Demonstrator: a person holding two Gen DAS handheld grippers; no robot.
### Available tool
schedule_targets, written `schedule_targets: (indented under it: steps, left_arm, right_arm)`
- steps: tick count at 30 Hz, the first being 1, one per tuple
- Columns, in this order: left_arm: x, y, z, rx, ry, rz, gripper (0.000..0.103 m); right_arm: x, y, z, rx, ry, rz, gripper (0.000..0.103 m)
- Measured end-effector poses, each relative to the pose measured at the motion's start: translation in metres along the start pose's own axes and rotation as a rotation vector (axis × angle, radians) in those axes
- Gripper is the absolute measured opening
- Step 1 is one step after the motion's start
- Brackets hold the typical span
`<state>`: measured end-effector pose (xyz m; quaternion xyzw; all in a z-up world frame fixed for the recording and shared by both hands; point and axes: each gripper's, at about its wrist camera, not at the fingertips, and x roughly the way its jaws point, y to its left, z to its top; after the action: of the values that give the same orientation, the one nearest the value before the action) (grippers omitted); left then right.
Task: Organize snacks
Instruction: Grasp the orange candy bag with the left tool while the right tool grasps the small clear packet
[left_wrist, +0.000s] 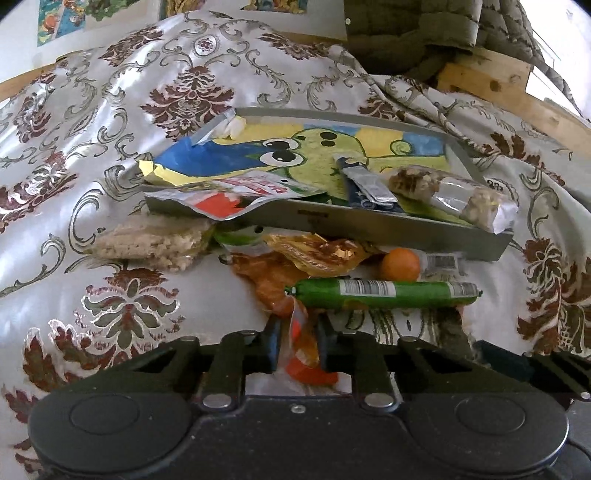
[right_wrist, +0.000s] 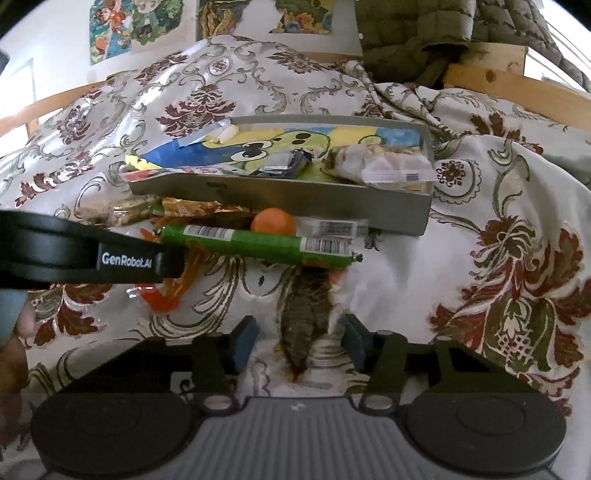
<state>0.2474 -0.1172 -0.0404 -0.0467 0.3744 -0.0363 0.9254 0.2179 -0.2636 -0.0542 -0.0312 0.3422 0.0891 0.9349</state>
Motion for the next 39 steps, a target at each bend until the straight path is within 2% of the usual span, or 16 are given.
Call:
schedule_targets:
  steps: [6, 11, 15, 20, 23, 27, 33, 34, 35, 37, 39]
  left_arm:
    - [-0.013, 0.007, -0.006, -0.016, 0.004, -0.010, 0.016]
    - [-0.033, 0.022, -0.019, -0.101, 0.001, -0.048, 0.015]
    - [-0.051, 0.030, -0.030, -0.147, 0.001, -0.040, 0.015]
    - [-0.080, 0.049, -0.037, -0.228, -0.016, -0.019, 0.014]
    - [-0.096, 0.058, -0.037, -0.257, -0.032, 0.002, 0.013]
    - [-0.115, 0.067, -0.034, -0.285, -0.057, 0.011, 0.013]
    - [-0.139, 0.071, -0.038, -0.297, -0.087, 0.008, 0.013]
    - [-0.141, 0.070, -0.038, -0.299, -0.090, 0.005, 0.013]
    - [-0.143, 0.069, -0.038, -0.299, -0.093, 0.002, 0.013]
    - [-0.147, 0.065, -0.037, -0.292, -0.101, -0.006, 0.013]
    - [-0.149, 0.062, -0.036, -0.283, -0.108, -0.014, 0.013]
  right_arm:
    - [-0.006, -0.004, 0.004, 0.047, 0.014, 0.023, 0.050]
    - [-0.011, -0.007, 0.006, 0.085, 0.000, 0.121, 0.049]
    - [-0.015, 0.003, 0.005, 0.055, 0.015, 0.181, 0.049]
    - [-0.020, 0.006, 0.004, 0.115, 0.047, 0.251, 0.049]
    - [-0.022, -0.004, 0.005, 0.201, 0.062, 0.294, 0.049]
    - [-0.030, -0.011, 0.005, 0.242, 0.069, 0.321, 0.049]
    - [-0.054, -0.008, 0.000, 0.236, 0.065, 0.329, 0.049]
    - [-0.060, -0.008, 0.000, 0.244, 0.057, 0.334, 0.045]
    - [-0.066, -0.010, -0.001, 0.251, 0.044, 0.342, 0.017]
    - [-0.073, -0.018, -0.001, 0.307, 0.034, 0.372, 0.017]
    - [-0.071, -0.020, -0.001, 0.308, 0.040, 0.364, 0.017]
